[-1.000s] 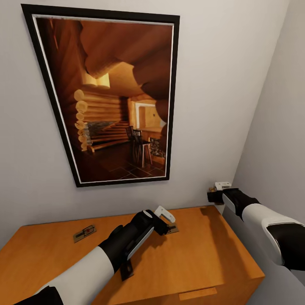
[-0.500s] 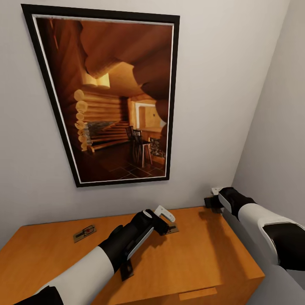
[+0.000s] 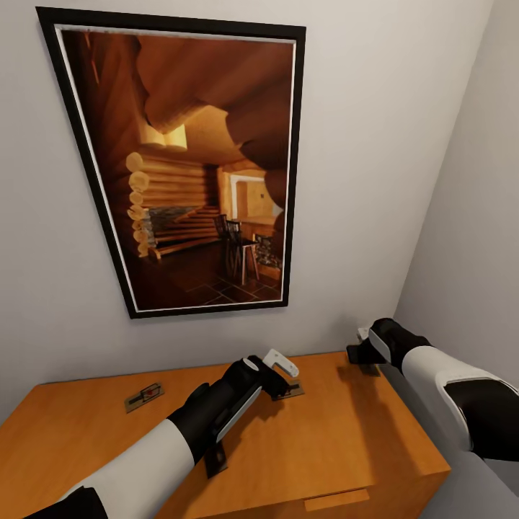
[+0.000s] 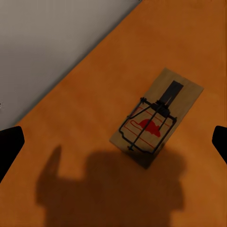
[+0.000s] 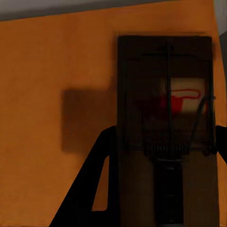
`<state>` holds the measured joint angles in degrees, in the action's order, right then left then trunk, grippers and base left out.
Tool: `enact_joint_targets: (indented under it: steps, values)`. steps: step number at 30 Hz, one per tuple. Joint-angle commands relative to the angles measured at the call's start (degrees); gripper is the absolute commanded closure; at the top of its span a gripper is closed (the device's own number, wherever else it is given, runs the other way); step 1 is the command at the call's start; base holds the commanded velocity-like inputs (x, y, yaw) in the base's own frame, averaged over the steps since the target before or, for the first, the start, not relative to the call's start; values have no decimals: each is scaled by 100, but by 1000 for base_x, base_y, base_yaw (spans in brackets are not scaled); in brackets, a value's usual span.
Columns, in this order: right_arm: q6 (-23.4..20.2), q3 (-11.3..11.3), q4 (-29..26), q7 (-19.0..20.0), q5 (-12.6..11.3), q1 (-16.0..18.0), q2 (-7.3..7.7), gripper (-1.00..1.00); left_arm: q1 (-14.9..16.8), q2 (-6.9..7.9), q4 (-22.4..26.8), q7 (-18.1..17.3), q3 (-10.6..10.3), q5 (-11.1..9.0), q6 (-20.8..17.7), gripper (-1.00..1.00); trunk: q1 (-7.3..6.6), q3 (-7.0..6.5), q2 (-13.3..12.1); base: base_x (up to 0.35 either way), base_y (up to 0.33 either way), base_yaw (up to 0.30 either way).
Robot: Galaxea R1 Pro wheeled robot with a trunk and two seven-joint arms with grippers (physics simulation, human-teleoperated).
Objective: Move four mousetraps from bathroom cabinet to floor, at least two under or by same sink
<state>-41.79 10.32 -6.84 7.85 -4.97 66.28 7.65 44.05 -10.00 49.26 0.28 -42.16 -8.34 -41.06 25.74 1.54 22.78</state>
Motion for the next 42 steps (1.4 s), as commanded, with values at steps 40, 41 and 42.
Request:
enact_joint_targets:
  steps: [40, 41, 42]
  values:
    - [1690, 40, 168, 132, -79, 3, 236, 100, 7, 0, -22, -2, 55, -19, -16, -100, 4, 14, 14, 0, 0, 0]
    - [1739, 40, 175, 126, -77, 3, 243, 100, 7, 0, -22, -2, 56, -19, -16, -100, 4, 14, 14, 0, 0, 0]
    - [1781, 40, 178, 125, -77, 2, 245, 100, 7, 0, -22, -2, 57, -19, -16, -100, 4, 14, 14, 0, 0, 0]
